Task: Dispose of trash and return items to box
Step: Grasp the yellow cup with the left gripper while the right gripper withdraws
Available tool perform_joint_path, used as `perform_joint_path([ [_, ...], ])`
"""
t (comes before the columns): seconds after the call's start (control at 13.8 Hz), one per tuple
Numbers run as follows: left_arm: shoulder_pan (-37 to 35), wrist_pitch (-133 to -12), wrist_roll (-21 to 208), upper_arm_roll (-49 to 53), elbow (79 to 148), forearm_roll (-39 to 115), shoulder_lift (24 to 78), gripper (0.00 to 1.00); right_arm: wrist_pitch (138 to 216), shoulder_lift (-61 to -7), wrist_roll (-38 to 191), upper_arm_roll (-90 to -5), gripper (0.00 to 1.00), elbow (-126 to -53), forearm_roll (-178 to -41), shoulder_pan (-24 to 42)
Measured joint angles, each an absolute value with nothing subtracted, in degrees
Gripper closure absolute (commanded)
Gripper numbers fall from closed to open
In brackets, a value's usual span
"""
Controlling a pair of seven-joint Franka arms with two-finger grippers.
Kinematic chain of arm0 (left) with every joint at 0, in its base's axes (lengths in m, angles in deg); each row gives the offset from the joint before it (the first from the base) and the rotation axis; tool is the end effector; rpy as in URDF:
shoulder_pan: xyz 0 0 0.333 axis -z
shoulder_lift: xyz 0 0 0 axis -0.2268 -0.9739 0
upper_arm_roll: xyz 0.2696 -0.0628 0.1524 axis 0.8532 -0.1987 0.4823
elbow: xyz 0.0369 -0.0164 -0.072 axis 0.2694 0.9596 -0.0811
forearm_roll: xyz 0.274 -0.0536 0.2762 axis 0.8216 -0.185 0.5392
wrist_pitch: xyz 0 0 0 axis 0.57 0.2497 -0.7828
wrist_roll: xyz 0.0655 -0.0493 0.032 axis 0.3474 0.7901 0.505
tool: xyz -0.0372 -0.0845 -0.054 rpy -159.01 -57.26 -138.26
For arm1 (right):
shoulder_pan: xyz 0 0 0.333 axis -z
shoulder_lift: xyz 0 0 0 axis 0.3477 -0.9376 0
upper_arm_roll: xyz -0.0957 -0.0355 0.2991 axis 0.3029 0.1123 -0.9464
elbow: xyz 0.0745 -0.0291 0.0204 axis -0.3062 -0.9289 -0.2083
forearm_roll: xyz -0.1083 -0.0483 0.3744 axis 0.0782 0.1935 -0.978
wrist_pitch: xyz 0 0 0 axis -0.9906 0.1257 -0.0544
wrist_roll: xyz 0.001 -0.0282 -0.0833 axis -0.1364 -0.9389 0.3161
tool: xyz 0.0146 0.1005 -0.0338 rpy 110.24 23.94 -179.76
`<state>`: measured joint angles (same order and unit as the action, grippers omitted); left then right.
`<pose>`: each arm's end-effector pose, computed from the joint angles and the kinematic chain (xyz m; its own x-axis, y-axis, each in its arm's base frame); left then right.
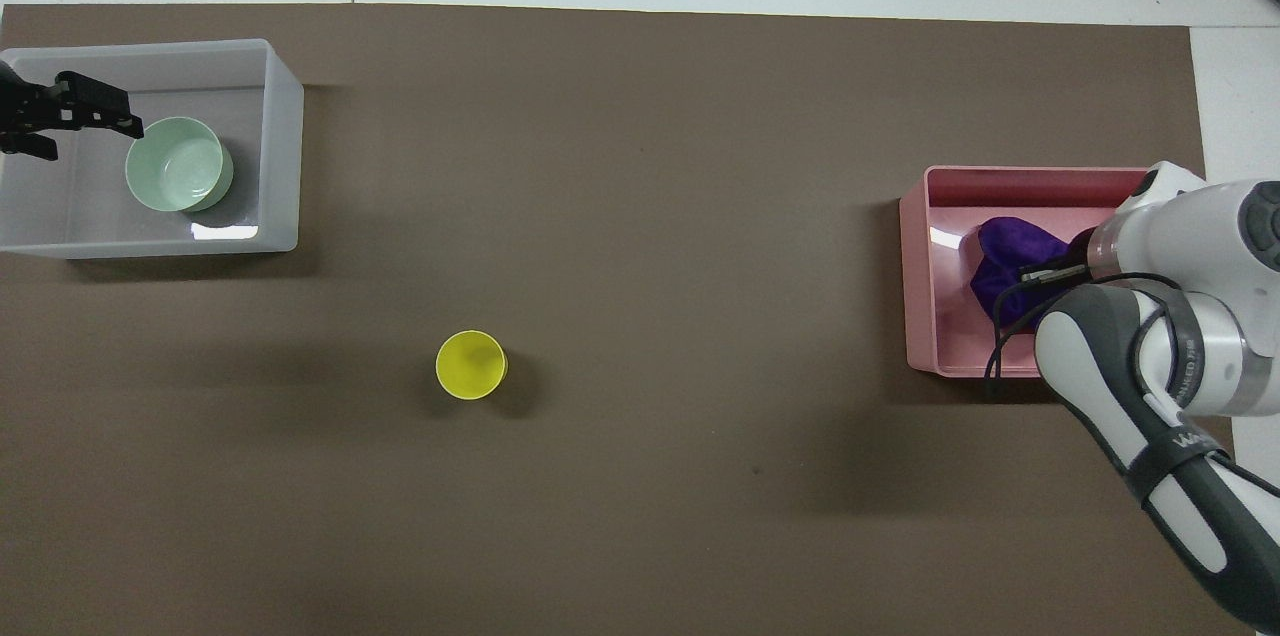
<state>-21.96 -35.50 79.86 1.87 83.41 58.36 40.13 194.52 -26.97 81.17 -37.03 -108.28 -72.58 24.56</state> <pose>0.6692 0.0628 0.5032 0.9895 0.1445 0.0065 0.1432 -0.9848 0.0983 0.5639 -0.0736 0.3493 0.9831 0.1758 0.0510 0.1700 -0.9802 0.1018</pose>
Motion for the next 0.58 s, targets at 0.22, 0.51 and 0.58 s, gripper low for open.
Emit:
perform_joint_path([
  [0.22,-15.5,-24.6,85.6,1.7,84.7,58.3,45.5,0.0,194.6,-26.6,73.7,-37.4,0.0,-107.0,-72.6,23.2],
  [0.51,-7.6,-33.0,88.3,1.5,101.1,55.6,53.6,0.0,190.8,-24.8,59.5,-37.7,0.0,-104.7,-72.6,17.4],
  [0.58,-5.9,-38.1,88.5,1.5,107.3,55.0,56.1,0.0,188.4,-24.0,57.3,-37.8,0.0,-103.6,-72.6,16.2],
])
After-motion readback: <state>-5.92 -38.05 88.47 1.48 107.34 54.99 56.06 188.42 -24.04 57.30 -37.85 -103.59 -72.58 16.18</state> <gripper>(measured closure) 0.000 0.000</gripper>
